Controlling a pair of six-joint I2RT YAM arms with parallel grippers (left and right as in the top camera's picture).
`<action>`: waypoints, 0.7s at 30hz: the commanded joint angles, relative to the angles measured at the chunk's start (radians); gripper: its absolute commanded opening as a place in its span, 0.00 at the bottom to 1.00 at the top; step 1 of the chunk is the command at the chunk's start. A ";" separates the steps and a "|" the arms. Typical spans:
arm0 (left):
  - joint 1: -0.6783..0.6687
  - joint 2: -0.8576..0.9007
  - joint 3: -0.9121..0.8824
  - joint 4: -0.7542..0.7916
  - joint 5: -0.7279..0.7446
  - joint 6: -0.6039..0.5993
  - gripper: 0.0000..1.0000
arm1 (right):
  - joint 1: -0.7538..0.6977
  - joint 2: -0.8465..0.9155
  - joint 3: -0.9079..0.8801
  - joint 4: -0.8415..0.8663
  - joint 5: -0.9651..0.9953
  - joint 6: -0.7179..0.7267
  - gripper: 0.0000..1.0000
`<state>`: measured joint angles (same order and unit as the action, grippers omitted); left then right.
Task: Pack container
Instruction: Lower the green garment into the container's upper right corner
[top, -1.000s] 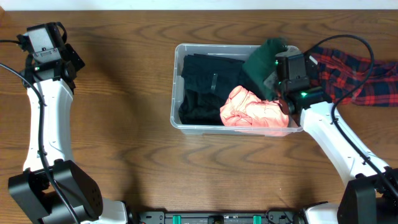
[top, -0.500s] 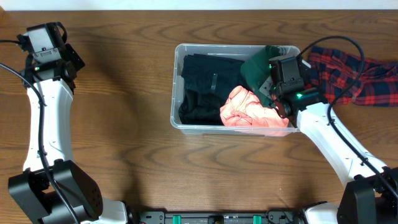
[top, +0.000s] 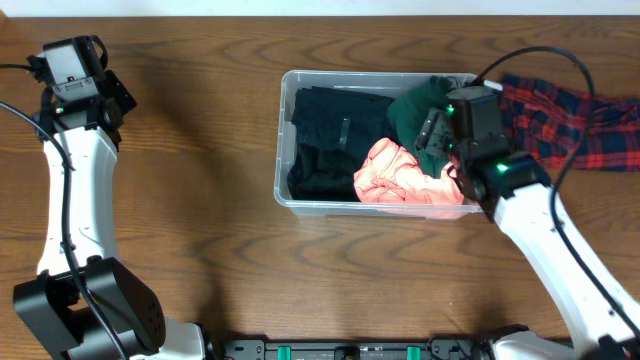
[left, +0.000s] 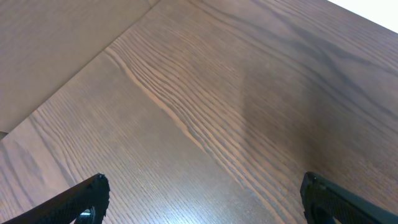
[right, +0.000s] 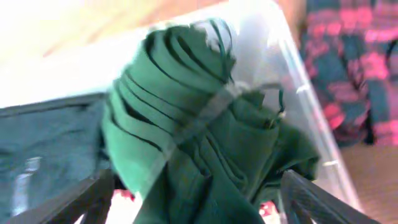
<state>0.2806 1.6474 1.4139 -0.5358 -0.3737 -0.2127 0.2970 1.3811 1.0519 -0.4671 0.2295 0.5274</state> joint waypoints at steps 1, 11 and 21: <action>0.002 -0.007 0.006 -0.002 -0.013 0.001 0.98 | 0.016 -0.058 0.022 0.009 -0.012 -0.127 0.88; 0.002 -0.007 0.006 -0.002 -0.013 0.001 0.98 | 0.016 -0.071 0.022 0.086 -0.238 -0.517 0.01; 0.002 -0.007 0.006 -0.002 -0.013 0.001 0.98 | 0.006 0.042 0.022 0.087 -0.211 -0.667 0.01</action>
<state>0.2806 1.6474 1.4143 -0.5358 -0.3733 -0.2127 0.2970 1.3815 1.0527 -0.3809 0.0120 -0.0612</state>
